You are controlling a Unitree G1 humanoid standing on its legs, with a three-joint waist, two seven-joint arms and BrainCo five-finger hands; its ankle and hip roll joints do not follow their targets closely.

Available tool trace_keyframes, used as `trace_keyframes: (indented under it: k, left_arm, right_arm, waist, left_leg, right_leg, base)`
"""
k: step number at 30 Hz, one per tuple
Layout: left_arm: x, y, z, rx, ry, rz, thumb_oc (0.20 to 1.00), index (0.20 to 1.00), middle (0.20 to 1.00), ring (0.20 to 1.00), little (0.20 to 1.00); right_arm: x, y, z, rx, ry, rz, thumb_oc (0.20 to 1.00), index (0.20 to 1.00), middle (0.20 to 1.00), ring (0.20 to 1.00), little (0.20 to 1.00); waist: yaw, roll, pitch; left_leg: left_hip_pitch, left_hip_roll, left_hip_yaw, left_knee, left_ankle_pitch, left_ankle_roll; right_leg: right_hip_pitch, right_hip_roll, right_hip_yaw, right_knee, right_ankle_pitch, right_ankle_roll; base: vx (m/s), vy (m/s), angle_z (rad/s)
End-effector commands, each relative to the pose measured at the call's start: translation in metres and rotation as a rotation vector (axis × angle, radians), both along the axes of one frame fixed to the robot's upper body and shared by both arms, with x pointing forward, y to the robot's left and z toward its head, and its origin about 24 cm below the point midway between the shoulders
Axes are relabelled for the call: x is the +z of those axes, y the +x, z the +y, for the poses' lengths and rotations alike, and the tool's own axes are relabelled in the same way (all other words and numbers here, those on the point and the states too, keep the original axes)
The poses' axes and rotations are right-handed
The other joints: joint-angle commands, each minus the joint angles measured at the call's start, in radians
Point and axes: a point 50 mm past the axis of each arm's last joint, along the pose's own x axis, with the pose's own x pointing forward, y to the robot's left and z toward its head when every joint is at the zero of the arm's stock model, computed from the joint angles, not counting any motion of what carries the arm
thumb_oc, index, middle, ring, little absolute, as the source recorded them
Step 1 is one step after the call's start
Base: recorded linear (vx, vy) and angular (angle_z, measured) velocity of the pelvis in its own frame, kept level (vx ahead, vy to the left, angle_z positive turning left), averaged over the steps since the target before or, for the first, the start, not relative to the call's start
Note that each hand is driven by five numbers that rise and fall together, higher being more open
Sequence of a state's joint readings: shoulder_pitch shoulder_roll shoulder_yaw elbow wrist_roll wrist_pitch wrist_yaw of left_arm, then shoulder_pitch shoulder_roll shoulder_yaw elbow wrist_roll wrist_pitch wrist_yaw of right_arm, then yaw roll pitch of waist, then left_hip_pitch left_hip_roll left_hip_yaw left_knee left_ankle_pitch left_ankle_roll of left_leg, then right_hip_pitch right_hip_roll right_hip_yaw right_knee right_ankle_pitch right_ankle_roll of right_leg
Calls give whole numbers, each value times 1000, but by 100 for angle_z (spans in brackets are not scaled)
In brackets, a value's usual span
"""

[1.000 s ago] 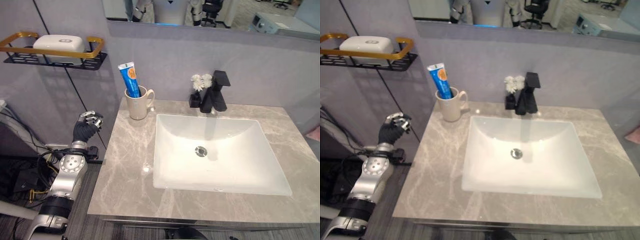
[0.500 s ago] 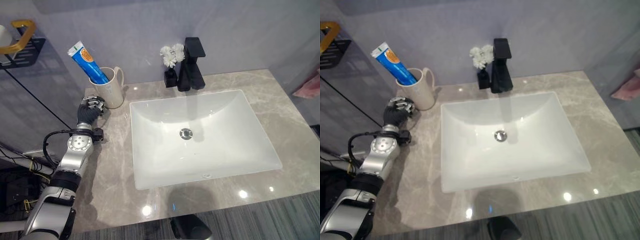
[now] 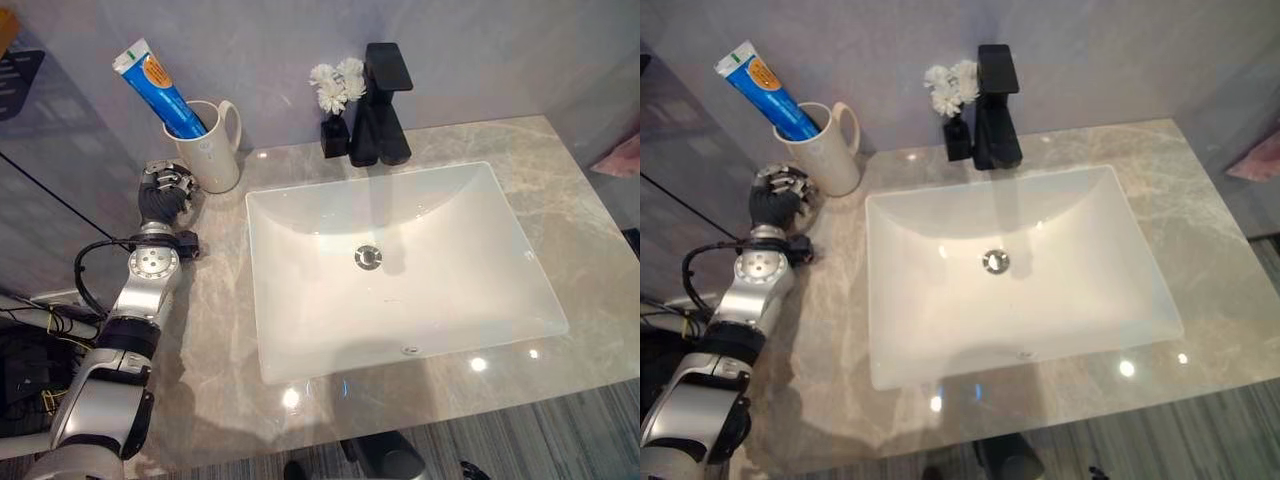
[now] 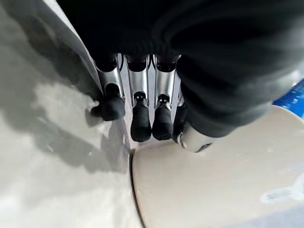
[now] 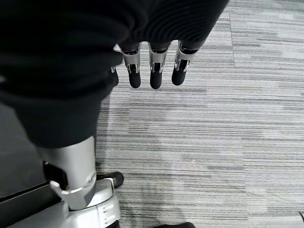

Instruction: Put brush and paste in cup on sink, flatten towel.

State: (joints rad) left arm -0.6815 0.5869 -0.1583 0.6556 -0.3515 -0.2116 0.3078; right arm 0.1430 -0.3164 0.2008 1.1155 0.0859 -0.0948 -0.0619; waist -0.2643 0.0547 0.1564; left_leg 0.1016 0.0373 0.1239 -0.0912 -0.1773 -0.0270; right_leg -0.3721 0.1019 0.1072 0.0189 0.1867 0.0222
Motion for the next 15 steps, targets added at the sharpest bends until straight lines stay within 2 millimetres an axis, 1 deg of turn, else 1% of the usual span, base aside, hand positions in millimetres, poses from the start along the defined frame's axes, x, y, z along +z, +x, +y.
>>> trace_keyframes:
  k: [1, 7, 15]
  left_arm:
    - [12, -3, 28, 93, 40, -15, 200, 200, 200, 200, 200]
    - [24, 2, 25, 68, 91, -28, 200, 200, 200, 200, 200]
    - [33, 10, 10, 24, 121, -52, 200, 200, 200, 200, 200]
  right_arm:
    - [1, -12, -8, 12, -20, 24, 1000, 1000, 1000, 1000, 1000]
    - [3, -8, -8, 23, -17, 5, 1000, 1000, 1000, 1000, 1000]
    - [2, -6, -4, 27, -5, -8, 1000, 1000, 1000, 1000, 1000]
  waist:
    - [-26, -29, -28]
    - [-31, -32, -20]
    - [-44, -37, -15]
  left_leg:
    - [66, -8, 8, 77, -21, -27]
    - [60, -3, 16, 80, -27, -31]
    - [64, 1, 27, 71, -35, -33]
  right_leg:
    - [-61, -61, 15, 55, -9, 119]
    - [-87, -48, 17, 74, -14, 117]
    - [-112, -37, 16, 89, -16, 118]
  base:
    - [0, 0, 0]
    - [4, -11, -4]
    - [0, -3, -3]
